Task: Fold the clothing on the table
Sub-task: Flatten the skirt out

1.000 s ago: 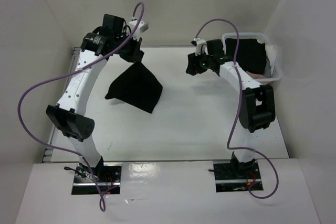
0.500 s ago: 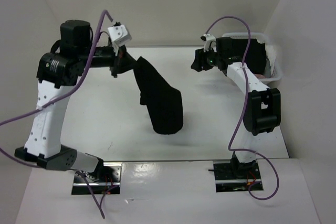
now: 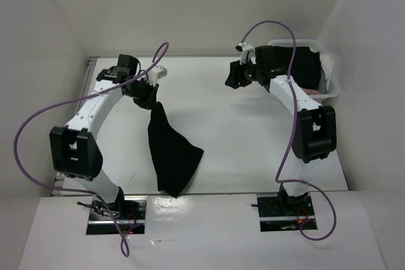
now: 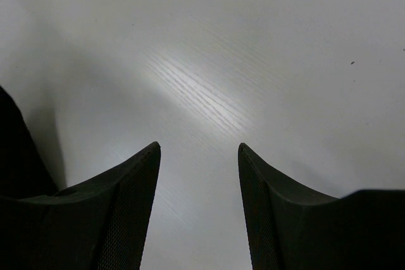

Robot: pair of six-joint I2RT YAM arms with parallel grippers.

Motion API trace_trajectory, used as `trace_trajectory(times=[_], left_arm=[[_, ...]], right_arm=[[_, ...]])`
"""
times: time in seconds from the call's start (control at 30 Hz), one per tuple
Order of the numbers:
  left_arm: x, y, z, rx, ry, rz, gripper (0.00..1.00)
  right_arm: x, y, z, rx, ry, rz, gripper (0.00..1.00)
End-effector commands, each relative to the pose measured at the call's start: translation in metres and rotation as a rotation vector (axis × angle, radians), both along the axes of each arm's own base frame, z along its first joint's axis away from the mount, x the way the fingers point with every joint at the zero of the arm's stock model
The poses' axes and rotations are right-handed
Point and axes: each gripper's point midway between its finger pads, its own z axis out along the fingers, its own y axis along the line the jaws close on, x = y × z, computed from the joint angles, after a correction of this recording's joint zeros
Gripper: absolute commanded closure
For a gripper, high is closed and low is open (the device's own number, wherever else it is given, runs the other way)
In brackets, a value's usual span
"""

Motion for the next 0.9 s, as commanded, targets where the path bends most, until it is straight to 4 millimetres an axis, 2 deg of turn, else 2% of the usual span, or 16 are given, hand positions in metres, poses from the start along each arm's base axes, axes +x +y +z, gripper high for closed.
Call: trace_trajectory(times=[0.0,0.03,0.1,0.13,0.17,0.2,0.23,0.27,0.4,0.43,0.47,0.5,0.6,0.67,0.7,0.87], left_arm=[[0.027,0.034,-0.029,0.118,0.004,0.101,1.0],[0.033,0.043,-0.044,0.137,0.043,0.139,1.0],[0.044,0.055,-0.062,0.183,0.07,0.197,1.0],[0.051,0.063,-0.063,0.193,0.068,0.233,1.0],[0.056,0.066,-0.064,0.205,0.063,0.252,1.0],[0.06,0.075,-0.067,0.22,0.068,0.285,1.0],[0.065,0.084,-0.072,0.223,0.081,0.329,1.0],[0.07,0.089,-0.071,0.23,0.075,0.343,1.0],[0.079,0.107,-0.076,0.258,0.076,0.431,1.0],[0.081,0.114,-0.079,0.271,0.08,0.464,1.0],[0.084,0.119,-0.078,0.268,0.07,0.478,1.0],[0.084,0.121,-0.079,0.274,0.072,0.495,1.0],[0.092,0.14,-0.075,0.262,0.068,0.579,1.0],[0.096,0.147,-0.074,0.251,0.069,0.612,1.0],[0.099,0.154,-0.074,0.243,0.075,0.642,1.0],[0.104,0.176,-0.075,0.228,0.074,0.757,1.0]], right_arm=[[0.0,0.014,0.012,-0.016,-0.035,0.046,0.42],[-0.001,0.02,0.007,-0.017,-0.026,0.059,0.42],[-0.006,0.029,0.007,-0.037,-0.021,0.094,0.42],[-0.009,0.033,0.009,-0.038,-0.015,0.103,0.42],[-0.01,0.037,-0.003,-0.061,0.006,0.129,0.42],[-0.015,0.05,-0.002,-0.063,0.014,0.156,0.42],[-0.018,0.051,-0.009,-0.087,0.043,0.151,0.42],[-0.023,0.057,-0.021,-0.095,0.073,0.166,0.42],[-0.029,0.077,-0.038,-0.08,0.16,0.157,0.42],[-0.038,0.083,-0.047,-0.069,0.21,0.174,0.42],[-0.036,0.086,-0.046,-0.055,0.225,0.181,0.42],[-0.04,0.093,-0.061,-0.063,0.268,0.188,0.42],[-0.054,0.112,-0.085,-0.078,0.348,0.224,0.42],[-0.06,0.128,-0.089,-0.094,0.352,0.253,0.42],[-0.065,0.132,-0.101,-0.101,0.382,0.257,0.42],[-0.08,0.161,-0.106,-0.042,0.46,0.331,0.41]])
